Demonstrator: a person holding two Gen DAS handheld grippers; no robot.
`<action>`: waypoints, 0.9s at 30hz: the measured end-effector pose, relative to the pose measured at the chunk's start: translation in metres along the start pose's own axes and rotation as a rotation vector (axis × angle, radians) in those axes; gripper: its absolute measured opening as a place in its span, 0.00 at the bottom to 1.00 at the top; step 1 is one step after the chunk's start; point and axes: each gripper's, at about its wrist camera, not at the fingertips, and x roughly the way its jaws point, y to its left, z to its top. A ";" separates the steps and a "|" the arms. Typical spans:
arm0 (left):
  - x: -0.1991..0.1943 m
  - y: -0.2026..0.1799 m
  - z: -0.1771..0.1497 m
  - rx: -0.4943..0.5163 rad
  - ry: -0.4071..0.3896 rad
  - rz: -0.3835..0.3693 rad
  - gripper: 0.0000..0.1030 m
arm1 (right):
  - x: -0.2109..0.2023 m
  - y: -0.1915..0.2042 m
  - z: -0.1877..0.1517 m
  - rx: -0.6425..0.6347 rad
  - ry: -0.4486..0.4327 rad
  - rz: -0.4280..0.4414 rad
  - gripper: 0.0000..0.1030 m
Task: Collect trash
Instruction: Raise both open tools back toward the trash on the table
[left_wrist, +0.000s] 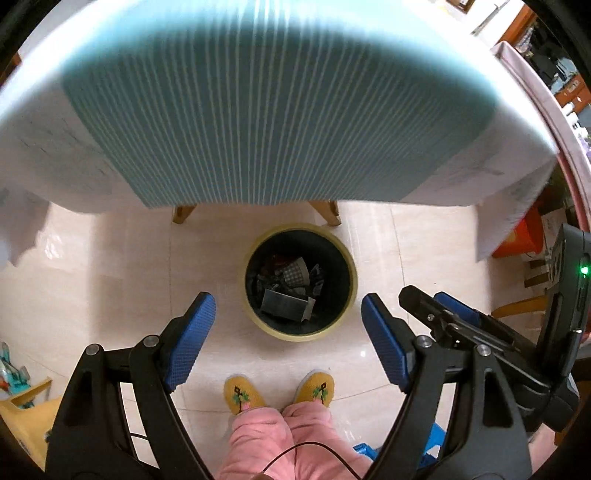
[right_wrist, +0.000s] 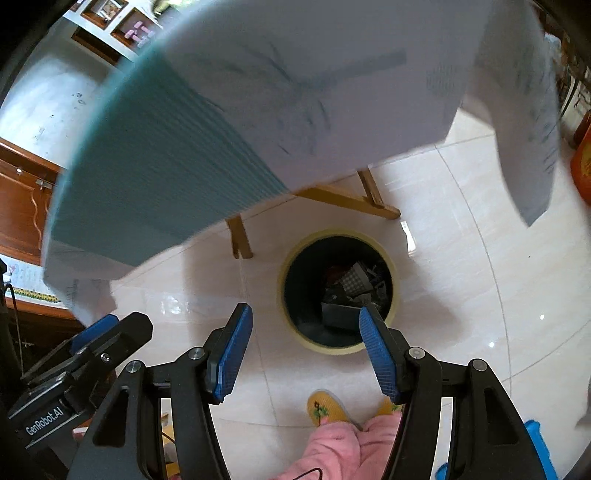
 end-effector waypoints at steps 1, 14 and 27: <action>-0.015 -0.001 0.003 0.007 -0.004 -0.001 0.77 | -0.010 0.005 0.001 -0.003 -0.003 0.000 0.60; -0.166 0.010 0.026 0.135 -0.065 -0.031 0.77 | -0.149 0.093 0.004 -0.121 -0.094 0.020 0.60; -0.254 0.025 0.084 0.204 -0.248 -0.073 0.77 | -0.227 0.143 0.040 -0.168 -0.318 -0.031 0.60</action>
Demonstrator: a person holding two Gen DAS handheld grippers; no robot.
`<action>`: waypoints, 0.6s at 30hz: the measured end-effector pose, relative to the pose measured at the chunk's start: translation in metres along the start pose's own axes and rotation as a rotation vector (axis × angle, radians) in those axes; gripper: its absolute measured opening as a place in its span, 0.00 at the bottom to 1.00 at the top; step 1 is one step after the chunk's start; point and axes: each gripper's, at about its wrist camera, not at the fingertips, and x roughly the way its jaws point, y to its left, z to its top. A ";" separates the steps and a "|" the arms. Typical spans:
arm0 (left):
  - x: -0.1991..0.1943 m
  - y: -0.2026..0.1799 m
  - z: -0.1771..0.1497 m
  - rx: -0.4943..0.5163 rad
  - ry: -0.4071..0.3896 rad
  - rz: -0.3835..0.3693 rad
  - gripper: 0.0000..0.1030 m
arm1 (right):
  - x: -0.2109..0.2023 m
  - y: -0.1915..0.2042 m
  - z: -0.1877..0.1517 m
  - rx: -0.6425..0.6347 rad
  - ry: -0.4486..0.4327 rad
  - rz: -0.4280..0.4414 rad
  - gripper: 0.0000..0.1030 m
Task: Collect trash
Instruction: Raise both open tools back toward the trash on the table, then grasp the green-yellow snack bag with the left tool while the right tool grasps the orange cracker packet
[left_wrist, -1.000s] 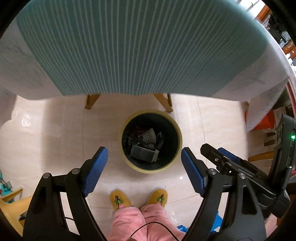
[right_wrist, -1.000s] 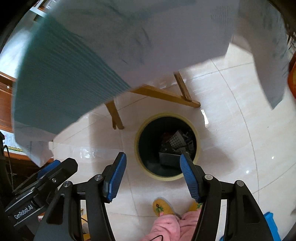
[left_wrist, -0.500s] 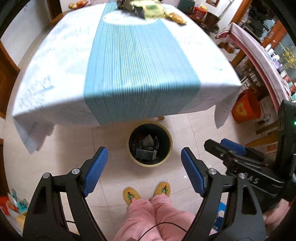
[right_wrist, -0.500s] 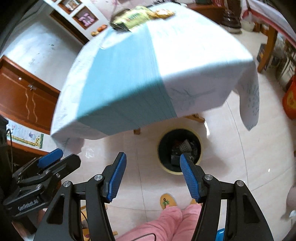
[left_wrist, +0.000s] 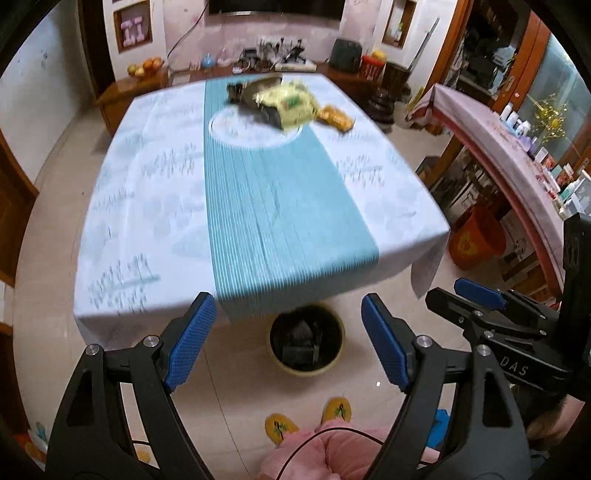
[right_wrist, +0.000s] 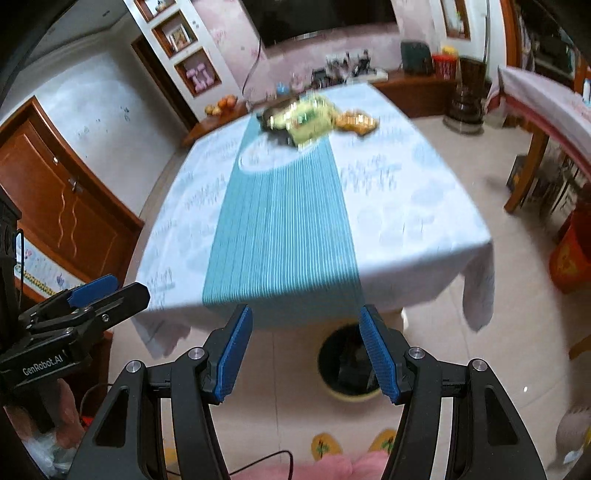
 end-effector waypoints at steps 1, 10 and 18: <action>-0.002 0.000 0.004 0.005 -0.012 -0.005 0.77 | -0.004 0.000 0.004 -0.004 -0.014 -0.007 0.60; -0.017 0.010 0.059 0.040 -0.105 -0.050 0.77 | -0.022 0.002 0.054 -0.045 -0.107 -0.068 0.59; 0.021 0.023 0.118 -0.028 -0.091 -0.088 0.77 | 0.023 -0.030 0.128 -0.060 -0.093 -0.057 0.60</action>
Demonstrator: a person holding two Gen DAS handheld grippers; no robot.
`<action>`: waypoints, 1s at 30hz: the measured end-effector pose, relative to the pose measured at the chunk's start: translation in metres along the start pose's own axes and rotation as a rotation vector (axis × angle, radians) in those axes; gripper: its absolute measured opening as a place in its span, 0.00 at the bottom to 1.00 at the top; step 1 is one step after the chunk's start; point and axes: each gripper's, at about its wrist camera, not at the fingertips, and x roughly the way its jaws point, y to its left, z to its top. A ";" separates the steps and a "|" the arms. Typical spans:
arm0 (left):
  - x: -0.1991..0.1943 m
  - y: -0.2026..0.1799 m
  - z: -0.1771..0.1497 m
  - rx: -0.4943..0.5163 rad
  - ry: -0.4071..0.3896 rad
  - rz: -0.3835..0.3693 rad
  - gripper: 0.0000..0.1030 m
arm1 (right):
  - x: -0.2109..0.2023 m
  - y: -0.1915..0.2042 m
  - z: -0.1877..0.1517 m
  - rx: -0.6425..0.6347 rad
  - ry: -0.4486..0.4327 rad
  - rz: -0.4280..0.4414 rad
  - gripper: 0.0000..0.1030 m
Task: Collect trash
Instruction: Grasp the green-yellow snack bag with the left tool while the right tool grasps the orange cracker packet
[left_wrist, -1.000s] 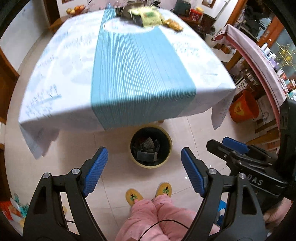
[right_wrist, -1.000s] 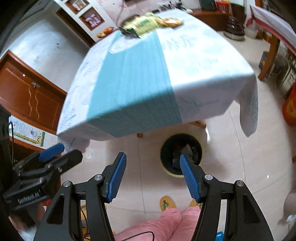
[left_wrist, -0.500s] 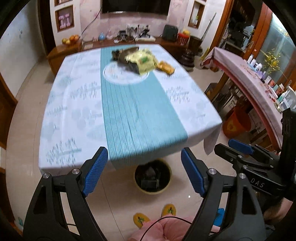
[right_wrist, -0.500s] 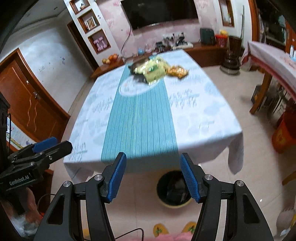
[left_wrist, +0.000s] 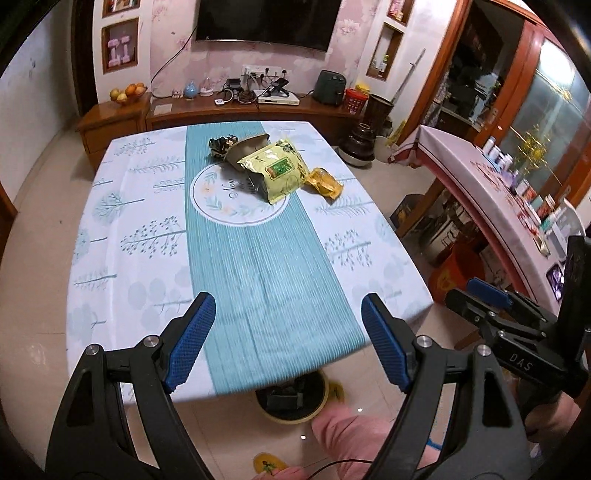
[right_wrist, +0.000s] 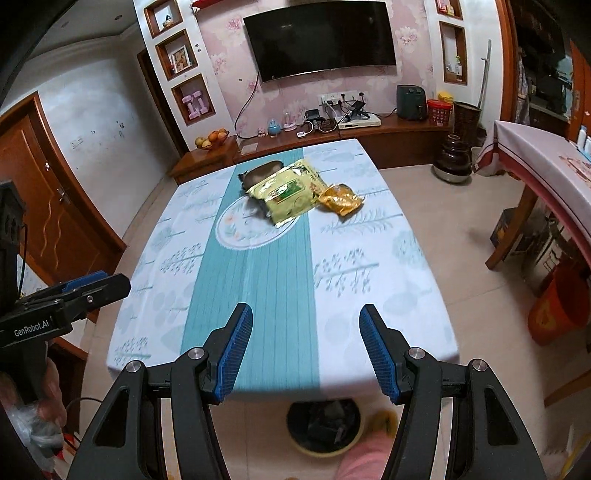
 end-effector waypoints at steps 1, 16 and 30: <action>0.009 0.001 0.006 -0.009 0.004 0.008 0.77 | 0.013 -0.007 0.012 -0.004 0.007 0.010 0.60; 0.255 0.039 0.145 -0.242 0.134 0.049 0.77 | 0.256 -0.091 0.151 -0.147 0.198 0.094 0.60; 0.388 0.072 0.170 -0.348 0.167 0.016 0.76 | 0.388 -0.089 0.183 -0.249 0.269 0.182 0.60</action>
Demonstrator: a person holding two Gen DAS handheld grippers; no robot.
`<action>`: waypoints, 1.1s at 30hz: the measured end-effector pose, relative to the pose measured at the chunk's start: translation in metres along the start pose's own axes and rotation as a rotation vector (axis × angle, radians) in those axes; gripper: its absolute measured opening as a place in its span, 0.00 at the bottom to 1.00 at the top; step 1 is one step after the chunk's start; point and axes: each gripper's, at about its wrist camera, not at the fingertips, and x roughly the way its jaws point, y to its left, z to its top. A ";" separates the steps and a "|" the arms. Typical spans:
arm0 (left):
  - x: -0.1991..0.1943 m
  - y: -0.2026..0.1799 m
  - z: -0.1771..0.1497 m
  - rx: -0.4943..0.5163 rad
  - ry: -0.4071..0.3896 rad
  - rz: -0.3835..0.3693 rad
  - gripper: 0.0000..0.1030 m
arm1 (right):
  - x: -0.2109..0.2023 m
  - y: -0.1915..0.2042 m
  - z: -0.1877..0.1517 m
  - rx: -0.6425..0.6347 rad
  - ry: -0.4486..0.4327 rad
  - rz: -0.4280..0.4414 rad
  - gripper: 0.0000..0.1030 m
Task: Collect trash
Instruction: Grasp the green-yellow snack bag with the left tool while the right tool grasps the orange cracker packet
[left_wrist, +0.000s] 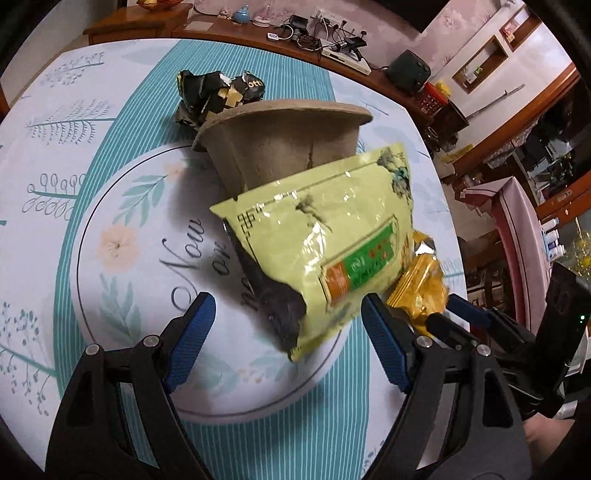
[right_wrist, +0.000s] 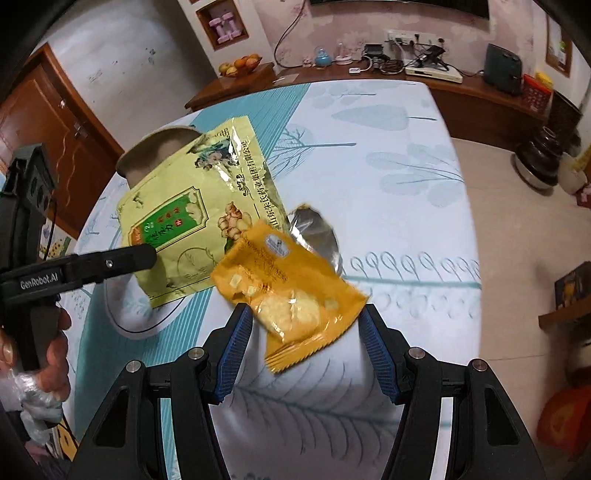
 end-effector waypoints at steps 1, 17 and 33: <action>0.004 0.001 0.003 -0.005 -0.003 -0.004 0.77 | 0.001 0.002 0.001 -0.014 0.000 -0.002 0.60; 0.032 -0.011 0.025 0.011 -0.028 -0.070 0.76 | 0.009 -0.010 0.025 -0.109 -0.007 0.046 0.68; 0.034 -0.019 0.021 -0.002 -0.025 -0.096 0.24 | 0.032 0.008 0.038 -0.175 -0.033 -0.041 0.39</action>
